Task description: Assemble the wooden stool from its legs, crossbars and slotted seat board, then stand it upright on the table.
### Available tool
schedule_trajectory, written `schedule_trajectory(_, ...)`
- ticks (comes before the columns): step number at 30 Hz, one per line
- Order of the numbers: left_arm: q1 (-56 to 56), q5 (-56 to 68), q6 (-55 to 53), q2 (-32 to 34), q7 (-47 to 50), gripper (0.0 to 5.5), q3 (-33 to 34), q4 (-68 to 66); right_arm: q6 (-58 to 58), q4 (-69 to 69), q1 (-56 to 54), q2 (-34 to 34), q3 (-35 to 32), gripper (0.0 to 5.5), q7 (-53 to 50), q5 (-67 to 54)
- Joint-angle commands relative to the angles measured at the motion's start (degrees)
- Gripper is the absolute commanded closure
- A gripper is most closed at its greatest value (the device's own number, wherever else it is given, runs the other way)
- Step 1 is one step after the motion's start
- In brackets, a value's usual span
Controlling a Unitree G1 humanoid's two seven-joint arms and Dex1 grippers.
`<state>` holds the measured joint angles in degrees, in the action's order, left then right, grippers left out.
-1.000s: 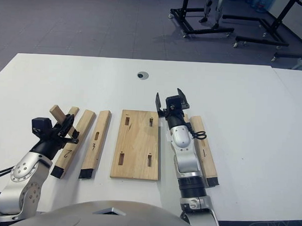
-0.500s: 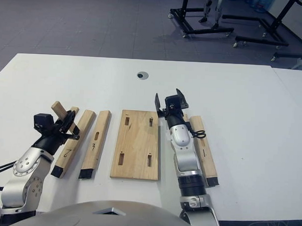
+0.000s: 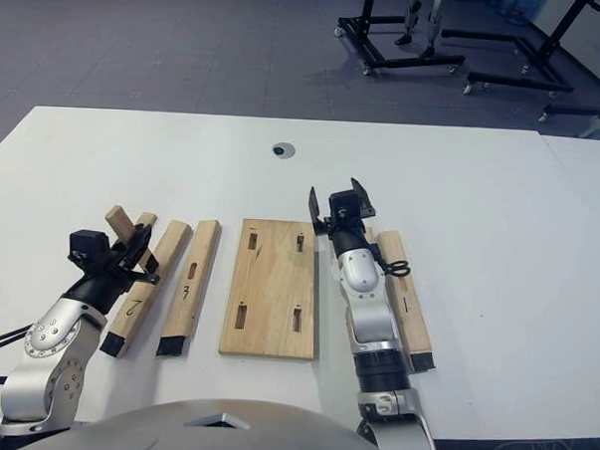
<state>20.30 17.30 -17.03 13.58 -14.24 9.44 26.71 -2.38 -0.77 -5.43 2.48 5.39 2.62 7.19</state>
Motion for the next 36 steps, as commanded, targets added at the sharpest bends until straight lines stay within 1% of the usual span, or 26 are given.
schedule_trajectory(1,0.36,-0.15,-0.1,0.17,0.47,5.11,0.69,1.95,-0.74,1.18,0.67,-0.23,-0.12,1.42,-0.58,-0.06)
schedule_trajectory(16,1.09,-0.19,-2.4,0.31,-0.61,5.11,-1.07,2.68,-1.14,1.59,0.94,-0.6,0.22,1.42,-0.91,-0.1)
schedule_trajectory(26,0.2,-2.79,-1.84,0.98,-0.05,5.11,-0.93,-1.42,-1.18,1.34,0.55,-0.86,0.37,1.42,-0.99,-0.2)
schedule_trajectory(36,0.17,-2.99,-0.43,-0.7,-0.41,5.11,-2.4,-2.99,-0.94,0.74,0.23,-0.58,0.31,1.42,-0.65,-0.42)
